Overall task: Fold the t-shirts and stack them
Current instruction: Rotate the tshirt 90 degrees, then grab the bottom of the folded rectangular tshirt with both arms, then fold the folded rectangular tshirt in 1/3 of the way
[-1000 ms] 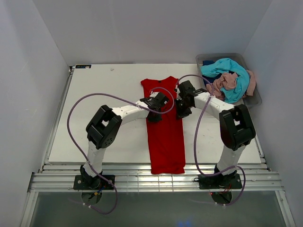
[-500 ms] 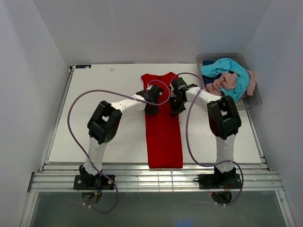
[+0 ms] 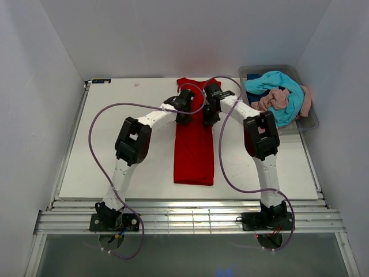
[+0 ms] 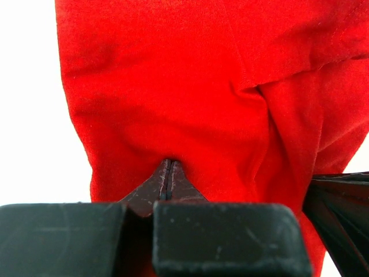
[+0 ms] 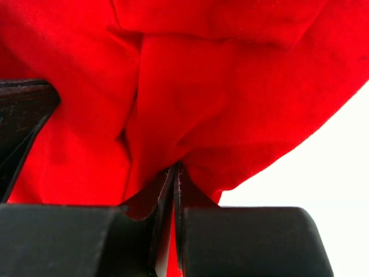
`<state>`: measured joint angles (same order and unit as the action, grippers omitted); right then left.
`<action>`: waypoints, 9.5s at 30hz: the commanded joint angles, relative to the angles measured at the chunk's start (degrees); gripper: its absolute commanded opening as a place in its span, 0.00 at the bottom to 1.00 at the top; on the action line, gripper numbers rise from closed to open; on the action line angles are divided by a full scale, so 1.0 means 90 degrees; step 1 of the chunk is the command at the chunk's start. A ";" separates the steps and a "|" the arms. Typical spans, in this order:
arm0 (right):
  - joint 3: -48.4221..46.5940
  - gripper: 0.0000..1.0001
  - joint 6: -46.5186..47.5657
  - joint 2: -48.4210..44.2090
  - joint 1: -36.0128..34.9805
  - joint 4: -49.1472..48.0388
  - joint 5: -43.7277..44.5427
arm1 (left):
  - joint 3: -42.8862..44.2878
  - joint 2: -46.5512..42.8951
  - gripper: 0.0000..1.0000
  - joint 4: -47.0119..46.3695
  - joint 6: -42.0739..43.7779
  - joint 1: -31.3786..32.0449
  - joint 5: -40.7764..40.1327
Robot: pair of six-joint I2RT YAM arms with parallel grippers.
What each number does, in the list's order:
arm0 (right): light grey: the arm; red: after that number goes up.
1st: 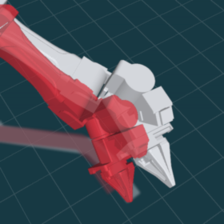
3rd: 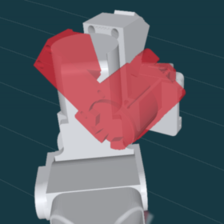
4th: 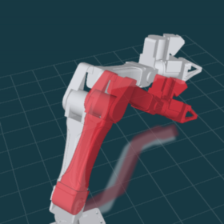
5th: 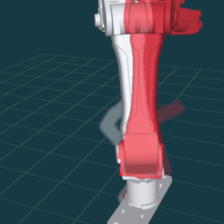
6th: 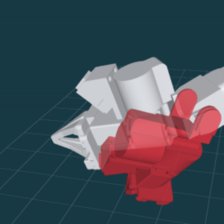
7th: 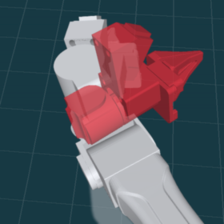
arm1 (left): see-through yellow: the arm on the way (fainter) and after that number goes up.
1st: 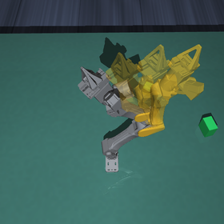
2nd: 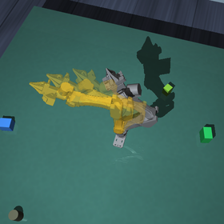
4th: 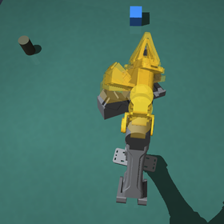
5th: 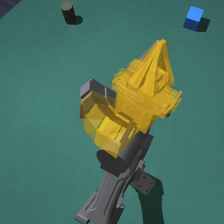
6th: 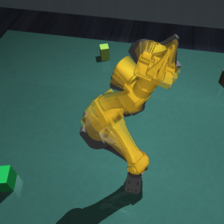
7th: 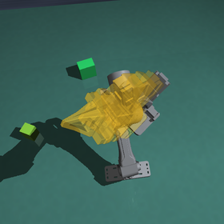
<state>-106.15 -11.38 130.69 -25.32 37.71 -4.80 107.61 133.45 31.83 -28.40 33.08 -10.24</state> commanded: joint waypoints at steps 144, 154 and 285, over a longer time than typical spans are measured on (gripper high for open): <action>0.7723 0.08 -0.3052 -0.6054 -0.2782 -0.1545 0.0709 | -0.7690 -0.6087 0.00 -0.1086 -0.2342 0.1510 0.1411; 0.5985 0.08 -0.2740 -0.5831 -0.2812 -0.0607 0.1089 | -0.6216 -0.5991 0.00 -0.0695 -0.2148 0.1510 0.0894; 0.4546 0.08 -0.1392 -0.4246 -0.0780 -0.1593 0.0396 | -0.7297 -0.3801 0.00 -0.3342 -0.1922 0.1558 0.1284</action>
<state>-67.96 -22.39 96.82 -31.66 23.44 -3.40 47.22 100.22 -7.55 -44.10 45.23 2.76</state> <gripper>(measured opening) 0.078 0.010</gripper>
